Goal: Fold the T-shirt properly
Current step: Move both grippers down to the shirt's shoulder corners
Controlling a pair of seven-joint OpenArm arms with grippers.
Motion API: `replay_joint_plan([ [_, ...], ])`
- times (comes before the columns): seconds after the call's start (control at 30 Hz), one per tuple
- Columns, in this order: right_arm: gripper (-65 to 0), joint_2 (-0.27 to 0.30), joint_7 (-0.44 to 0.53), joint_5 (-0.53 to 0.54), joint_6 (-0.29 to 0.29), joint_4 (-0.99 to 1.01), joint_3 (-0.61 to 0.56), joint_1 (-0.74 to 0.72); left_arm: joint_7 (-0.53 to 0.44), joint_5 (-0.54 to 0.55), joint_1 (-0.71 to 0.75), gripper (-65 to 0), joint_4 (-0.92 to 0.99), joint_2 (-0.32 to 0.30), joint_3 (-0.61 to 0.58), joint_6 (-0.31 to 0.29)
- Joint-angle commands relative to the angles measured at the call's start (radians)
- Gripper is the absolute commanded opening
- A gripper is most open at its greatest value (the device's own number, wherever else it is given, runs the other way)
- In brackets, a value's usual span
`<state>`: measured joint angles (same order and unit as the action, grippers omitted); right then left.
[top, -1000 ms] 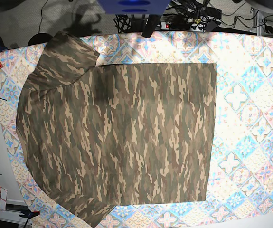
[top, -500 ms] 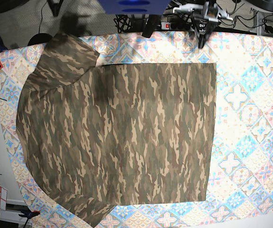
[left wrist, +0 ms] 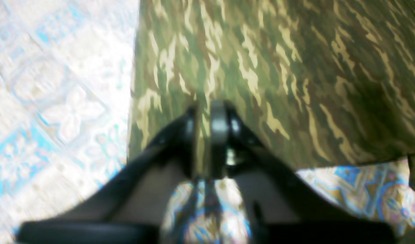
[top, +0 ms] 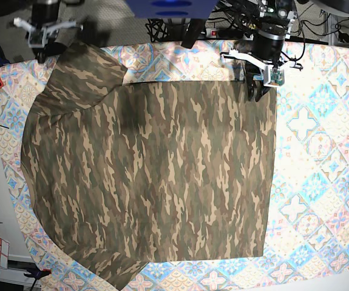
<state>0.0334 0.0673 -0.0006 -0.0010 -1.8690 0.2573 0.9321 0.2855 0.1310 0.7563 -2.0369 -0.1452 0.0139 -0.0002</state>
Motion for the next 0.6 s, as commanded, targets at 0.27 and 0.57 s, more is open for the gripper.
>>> replay_joint_plan([
  [0.27, -54.8, 0.003, -0.214, 0.001, -0.001, -0.034, 0.003, -0.092, 0.134, 0.284, -0.071, -46.3, -0.021, -0.187, 0.074, 0.001],
  [0.57, -17.5, 0.001, -0.226, 0.029, 0.121, -0.036, 0.010, -0.117, 0.266, 0.490, -0.083, -45.7, -0.020, -0.336, 0.203, 0.001],
])
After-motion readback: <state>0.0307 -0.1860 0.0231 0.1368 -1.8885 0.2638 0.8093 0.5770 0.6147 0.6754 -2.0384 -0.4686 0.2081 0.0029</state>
